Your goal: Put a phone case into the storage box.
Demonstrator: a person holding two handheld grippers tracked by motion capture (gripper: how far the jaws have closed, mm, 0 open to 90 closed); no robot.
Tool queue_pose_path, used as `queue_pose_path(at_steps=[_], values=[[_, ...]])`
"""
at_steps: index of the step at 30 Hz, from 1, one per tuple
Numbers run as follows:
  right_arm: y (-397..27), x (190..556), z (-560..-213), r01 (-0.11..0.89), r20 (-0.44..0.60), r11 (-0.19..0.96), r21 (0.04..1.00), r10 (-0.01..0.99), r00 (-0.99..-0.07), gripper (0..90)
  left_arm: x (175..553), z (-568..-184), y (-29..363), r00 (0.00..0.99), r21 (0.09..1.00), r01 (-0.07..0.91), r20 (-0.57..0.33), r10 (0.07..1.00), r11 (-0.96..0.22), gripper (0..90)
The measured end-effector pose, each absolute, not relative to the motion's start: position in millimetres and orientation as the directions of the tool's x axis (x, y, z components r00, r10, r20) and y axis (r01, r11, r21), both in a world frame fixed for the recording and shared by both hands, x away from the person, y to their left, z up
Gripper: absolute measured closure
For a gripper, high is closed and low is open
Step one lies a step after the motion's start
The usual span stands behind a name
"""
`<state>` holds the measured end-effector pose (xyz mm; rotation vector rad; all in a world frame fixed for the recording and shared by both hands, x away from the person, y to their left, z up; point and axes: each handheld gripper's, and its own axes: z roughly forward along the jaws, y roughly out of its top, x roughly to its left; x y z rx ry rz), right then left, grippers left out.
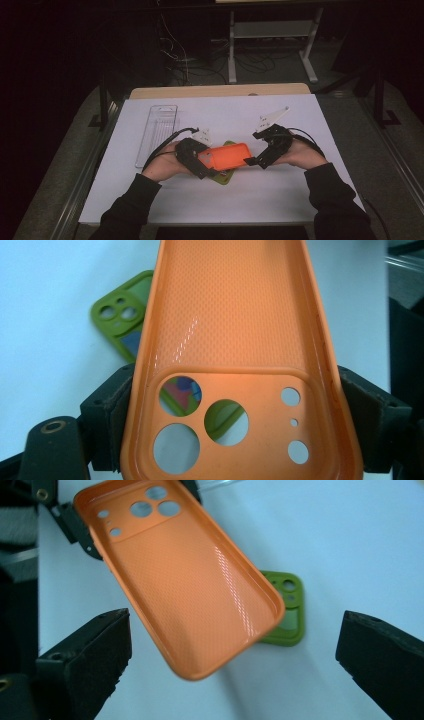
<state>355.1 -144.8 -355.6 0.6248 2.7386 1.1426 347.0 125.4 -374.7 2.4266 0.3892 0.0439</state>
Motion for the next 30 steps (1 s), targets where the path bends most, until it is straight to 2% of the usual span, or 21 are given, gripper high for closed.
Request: queue_pose_path(at_steps=[5, 7, 16, 21, 30], values=[[-150.9, 353.0, -361.0, 0.408, 0.095, 0.57, 0.713, 0.498, -0.862, 0.1, 349.8, -375.0, 130.2, 0.923, 0.642, 0.331, -0.07, 0.377, -0.692, 16.3], [-152.9, 352.6, -363.8, 0.43, 0.08, 0.557, 0.711, 0.543, -0.836, 0.0, 350.7, -374.9, 131.0, 0.913, 0.64, 0.351, -0.072, 0.401, -0.684, 16.3], [-154.8, 345.9, -378.0, 0.493, 0.091, 0.493, 0.717, 0.636, -0.767, 0.0, 350.0, -373.8, 131.2, 0.864, 0.64, 0.412, -0.048, 0.501, -0.648, 16.3], [-151.5, 337.0, -390.1, 0.538, 0.126, 0.43, 0.725, 0.685, -0.718, 0.0, 349.3, -373.3, 132.1, 0.848, 0.641, 0.43, -0.044, 0.529, -0.636, 16.3], [-148.9, 324.6, -405.8, 0.545, 0.115, 0.415, 0.729, 0.71, -0.694, 0.0, 347.2, -374.3, 131.7, 0.842, 0.644, 0.445, -0.066, 0.535, -0.622, 16.2]])
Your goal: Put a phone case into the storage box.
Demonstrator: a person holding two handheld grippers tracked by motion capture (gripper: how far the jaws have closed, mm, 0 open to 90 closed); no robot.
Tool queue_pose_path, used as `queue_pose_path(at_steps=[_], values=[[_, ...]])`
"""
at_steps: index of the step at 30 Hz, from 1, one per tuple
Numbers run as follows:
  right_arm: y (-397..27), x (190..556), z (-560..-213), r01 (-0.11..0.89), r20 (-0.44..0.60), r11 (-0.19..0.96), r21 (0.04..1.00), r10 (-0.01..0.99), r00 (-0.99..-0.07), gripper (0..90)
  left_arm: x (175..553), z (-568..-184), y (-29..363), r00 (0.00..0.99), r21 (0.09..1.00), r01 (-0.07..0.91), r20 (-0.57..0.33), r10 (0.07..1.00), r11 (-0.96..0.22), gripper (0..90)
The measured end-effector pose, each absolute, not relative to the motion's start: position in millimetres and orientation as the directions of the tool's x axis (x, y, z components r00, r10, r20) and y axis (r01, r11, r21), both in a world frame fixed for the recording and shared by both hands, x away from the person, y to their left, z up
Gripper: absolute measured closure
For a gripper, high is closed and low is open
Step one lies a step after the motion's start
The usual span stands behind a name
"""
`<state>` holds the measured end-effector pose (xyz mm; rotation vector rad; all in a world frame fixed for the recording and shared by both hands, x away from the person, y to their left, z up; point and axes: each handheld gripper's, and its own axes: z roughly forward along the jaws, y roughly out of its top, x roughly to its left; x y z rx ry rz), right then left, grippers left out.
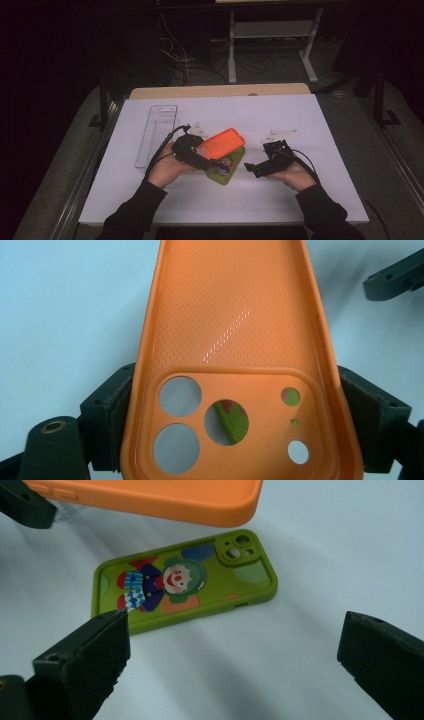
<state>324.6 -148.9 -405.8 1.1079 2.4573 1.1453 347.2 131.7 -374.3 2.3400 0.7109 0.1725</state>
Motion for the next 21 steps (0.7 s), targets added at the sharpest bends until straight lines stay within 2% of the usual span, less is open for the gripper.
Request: queue_pose_path(at_steps=[10, 18, 21], values=[[-144.1, 322.7, -409.0, 0.53, 0.086, 0.42, 0.737, 0.719, -0.69, 0.0, 348.6, -374.2, 133.3, 0.838, 0.648, 0.454, -0.079, 0.54, -0.611, 16.2], [-141.8, 321.5, -408.8, 0.472, 0.004, 0.465, 0.749, 0.709, -0.705, 0.0, 349.2, -374.0, 134.3, 0.837, 0.649, 0.455, -0.076, 0.542, -0.61, 16.2], [-140.7, 320.2, -408.0, 0.432, -0.059, 0.499, 0.751, 0.702, -0.71, 0.0, 349.2, -374.1, 134.3, 0.837, 0.651, 0.455, -0.078, 0.542, -0.608, 16.2]])
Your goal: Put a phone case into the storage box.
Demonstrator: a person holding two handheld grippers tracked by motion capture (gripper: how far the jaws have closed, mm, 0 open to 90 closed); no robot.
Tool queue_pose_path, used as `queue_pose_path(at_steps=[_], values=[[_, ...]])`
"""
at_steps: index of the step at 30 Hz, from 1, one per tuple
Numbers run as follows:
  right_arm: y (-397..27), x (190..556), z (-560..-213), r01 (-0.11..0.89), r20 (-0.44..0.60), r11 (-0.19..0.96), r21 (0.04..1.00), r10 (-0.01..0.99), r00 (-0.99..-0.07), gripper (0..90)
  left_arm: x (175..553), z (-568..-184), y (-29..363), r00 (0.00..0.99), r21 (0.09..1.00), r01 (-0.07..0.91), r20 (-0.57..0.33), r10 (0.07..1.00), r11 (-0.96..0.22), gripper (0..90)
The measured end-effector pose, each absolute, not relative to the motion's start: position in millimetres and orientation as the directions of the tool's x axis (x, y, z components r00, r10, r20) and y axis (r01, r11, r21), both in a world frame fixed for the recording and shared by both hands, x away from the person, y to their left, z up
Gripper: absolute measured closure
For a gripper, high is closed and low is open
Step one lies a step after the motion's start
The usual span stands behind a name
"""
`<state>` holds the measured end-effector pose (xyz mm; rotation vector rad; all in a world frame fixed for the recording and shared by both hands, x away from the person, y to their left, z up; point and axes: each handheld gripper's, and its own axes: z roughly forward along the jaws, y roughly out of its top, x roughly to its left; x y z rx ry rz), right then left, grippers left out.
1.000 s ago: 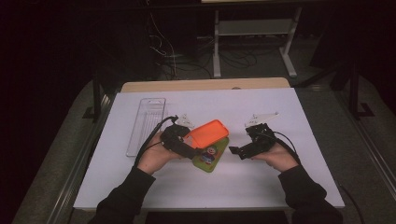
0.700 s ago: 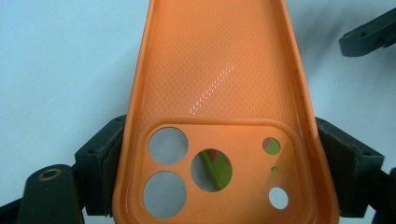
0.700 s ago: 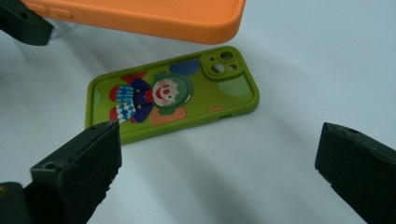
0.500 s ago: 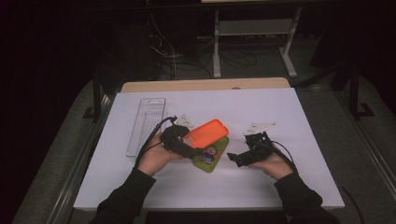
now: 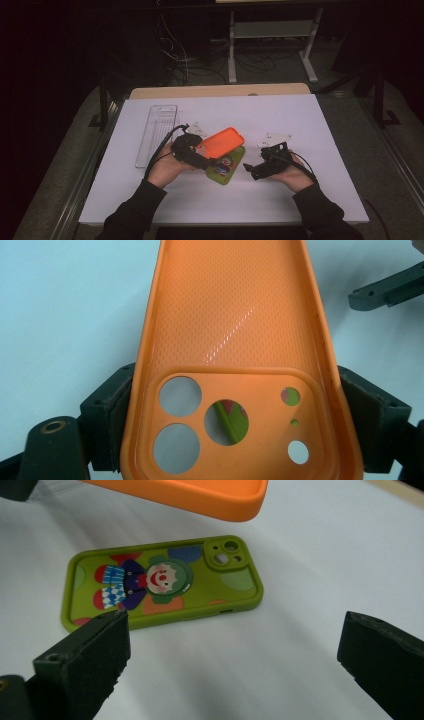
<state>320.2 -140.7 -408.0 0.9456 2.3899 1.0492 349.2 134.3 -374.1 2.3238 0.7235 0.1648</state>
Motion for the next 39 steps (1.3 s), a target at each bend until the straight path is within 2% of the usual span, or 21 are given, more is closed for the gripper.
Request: queue_pose_path(at_steps=[10, 14, 18, 25, 39], values=[[-136.5, 315.4, -407.1, 0.357, -0.166, 0.56, 0.748, 0.678, -0.716, 0.0, 349.8, -374.8, 134.0, 0.843, 0.647, 0.447, -0.073, 0.533, -0.617, 16.2], [-135.2, 313.4, -406.1, 0.325, -0.217, 0.588, 0.741, 0.667, -0.713, 0.0, 347.8, -376.2, 131.0, 0.83, 0.666, 0.465, -0.096, 0.55, -0.584, 16.2], [-133.2, 311.7, -407.1, 0.289, -0.27, 0.614, 0.735, 0.655, -0.705, 0.0, 348.7, -375.3, 132.2, 0.843, 0.649, 0.446, -0.073, 0.533, -0.617, 16.2], [-129.2, 308.1, -408.1, 0.202, -0.4, 0.694, 0.691, 0.6, -0.693, 0.0, 348.8, -375.2, 132.2, 0.848, 0.642, 0.442, -0.071, 0.525, -0.626, 16.2], [-120.9, 301.1, -412.2, 0.065, -0.596, 0.814, 0.577, 0.474, -0.648, 0.0, 349.6, -375.9, 132.3, 0.851, 0.641, 0.434, -0.061, 0.522, -0.633, 16.2]])
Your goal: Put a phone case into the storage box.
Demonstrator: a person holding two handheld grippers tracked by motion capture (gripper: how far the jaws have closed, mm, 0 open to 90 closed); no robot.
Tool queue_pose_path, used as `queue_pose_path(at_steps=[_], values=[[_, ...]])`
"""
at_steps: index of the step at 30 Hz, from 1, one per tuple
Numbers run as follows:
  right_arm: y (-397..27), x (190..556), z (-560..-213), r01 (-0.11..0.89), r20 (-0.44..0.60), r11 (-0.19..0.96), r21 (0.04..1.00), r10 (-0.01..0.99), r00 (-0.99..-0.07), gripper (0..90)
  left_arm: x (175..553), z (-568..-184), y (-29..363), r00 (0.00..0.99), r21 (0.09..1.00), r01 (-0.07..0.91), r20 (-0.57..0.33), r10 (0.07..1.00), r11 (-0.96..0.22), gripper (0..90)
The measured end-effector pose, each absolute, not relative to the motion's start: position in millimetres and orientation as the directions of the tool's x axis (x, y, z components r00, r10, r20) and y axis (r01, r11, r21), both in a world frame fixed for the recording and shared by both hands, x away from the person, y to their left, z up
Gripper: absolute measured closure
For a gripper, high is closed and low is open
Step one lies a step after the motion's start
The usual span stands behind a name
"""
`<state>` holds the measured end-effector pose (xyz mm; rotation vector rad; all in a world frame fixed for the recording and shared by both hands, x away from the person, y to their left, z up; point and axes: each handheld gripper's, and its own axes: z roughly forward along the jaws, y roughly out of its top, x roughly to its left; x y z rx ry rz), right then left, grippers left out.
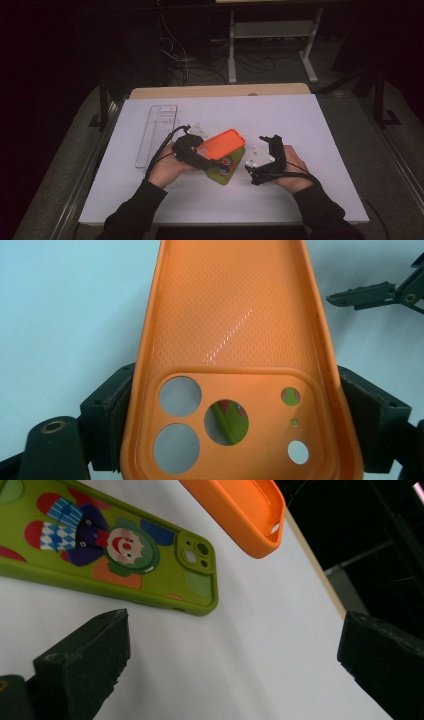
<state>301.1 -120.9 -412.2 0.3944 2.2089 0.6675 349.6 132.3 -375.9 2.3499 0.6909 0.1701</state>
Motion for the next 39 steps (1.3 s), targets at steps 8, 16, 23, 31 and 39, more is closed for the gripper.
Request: queue_pose_path(at_steps=[8, 16, 23, 31, 39], values=[[-116.6, 295.5, -417.4, -0.022, -0.695, 0.854, 0.519, 0.407, -0.593, 0.0, 348.5, -377.3, 130.3, 0.84, 0.658, 0.448, -0.079, 0.536, -0.605, 16.2], [-112.0, 291.2, -419.3, -0.103, -0.802, 0.902, 0.419, 0.314, -0.509, 0.0, 347.7, -377.9, 129.6, 0.837, 0.646, 0.461, -0.091, 0.539, -0.608, 16.2], [-109.4, 288.8, -423.4, -0.172, -0.881, 0.943, 0.284, 0.186, -0.436, 0.0, 348.9, -378.0, 130.8, 0.843, 0.636, 0.455, -0.08, 0.533, -0.624, 16.2], [-103.4, 282.3, -422.0, -0.21, -0.907, 0.943, 0.257, 0.161, -0.388, 0.0, 347.5, -378.4, 128.7, 0.838, 0.64, 0.465, -0.096, 0.538, -0.611, 16.2], [-95.6, 282.9, -421.3, -0.254, -0.924, 0.938, 0.235, 0.134, -0.358, 0.4, 345.0, -377.2, 124.4, 0.849, 0.643, 0.451, -0.095, 0.52, -0.619, 16.2]])
